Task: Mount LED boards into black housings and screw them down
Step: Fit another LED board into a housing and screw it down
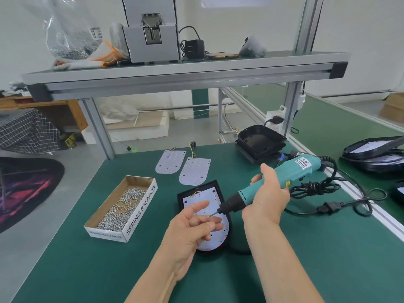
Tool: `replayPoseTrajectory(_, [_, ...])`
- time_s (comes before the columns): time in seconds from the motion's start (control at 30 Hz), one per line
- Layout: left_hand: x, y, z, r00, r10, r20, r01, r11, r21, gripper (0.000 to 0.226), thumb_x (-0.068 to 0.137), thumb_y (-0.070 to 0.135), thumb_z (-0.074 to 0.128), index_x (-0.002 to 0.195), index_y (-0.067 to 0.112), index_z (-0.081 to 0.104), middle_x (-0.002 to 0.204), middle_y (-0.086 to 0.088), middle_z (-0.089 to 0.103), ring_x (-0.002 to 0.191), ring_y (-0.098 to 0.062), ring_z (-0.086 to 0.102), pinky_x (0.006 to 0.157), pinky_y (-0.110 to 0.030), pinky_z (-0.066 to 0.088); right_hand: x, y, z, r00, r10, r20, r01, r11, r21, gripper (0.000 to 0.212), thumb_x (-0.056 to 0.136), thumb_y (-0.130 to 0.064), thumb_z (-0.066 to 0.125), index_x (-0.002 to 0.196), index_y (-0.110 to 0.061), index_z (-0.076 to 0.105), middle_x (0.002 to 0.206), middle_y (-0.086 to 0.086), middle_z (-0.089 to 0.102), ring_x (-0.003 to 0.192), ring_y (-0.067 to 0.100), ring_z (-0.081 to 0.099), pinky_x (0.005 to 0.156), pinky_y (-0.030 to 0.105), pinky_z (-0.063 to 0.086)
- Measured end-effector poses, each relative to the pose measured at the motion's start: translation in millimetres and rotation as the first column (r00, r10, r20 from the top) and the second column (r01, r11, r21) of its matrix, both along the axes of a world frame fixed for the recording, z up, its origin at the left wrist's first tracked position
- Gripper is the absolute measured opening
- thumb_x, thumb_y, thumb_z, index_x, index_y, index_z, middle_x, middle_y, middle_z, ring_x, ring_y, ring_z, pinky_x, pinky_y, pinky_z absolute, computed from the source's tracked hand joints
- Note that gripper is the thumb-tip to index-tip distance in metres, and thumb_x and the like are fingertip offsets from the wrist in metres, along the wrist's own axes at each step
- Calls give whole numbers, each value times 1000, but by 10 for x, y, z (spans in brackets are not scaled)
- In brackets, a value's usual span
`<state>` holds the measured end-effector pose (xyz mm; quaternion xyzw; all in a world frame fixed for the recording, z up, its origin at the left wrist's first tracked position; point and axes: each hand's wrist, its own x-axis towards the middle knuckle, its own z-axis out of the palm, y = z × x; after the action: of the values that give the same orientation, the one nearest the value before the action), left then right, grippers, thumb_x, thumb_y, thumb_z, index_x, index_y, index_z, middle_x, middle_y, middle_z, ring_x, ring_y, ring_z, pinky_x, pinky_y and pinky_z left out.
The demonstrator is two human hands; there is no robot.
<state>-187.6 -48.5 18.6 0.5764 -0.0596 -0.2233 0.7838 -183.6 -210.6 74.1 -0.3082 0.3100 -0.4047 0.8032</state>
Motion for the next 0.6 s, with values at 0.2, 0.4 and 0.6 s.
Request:
replayPoseTrajectory(0.2, [204,265,-127,959,282,-17,-260,905,336,25,84,28,78,85,7,65,59,-2,56,46,-12,41,41,-22,27,4,-7,45,999,11,52,-9,999,-36,20,83,-16,71,79,-20,51,54,-5,52,47,10,48,43,17,42])
replayPoseTrajectory(0.4, [441,186,-181,982,117,151,-191,591,784,66,73,55,80,60,23,24,50,11,23,50,-15,22,52,-31,14,9,62,40,993,54,101,-32,977,-209,21,80,-17,71,77,-20,50,54,-5,51,49,10,46,49,21,41])
replayPoseTrajectory(0.6, [577,-55,-186,999,45,-3,-29,697,717,47,70,36,86,94,1,65,86,-7,65,76,-25,63,60,-27,41,5,135,-17,988,107,110,-49,897,-439,16,81,-12,71,74,-16,57,55,-4,51,52,12,46,55,20,44])
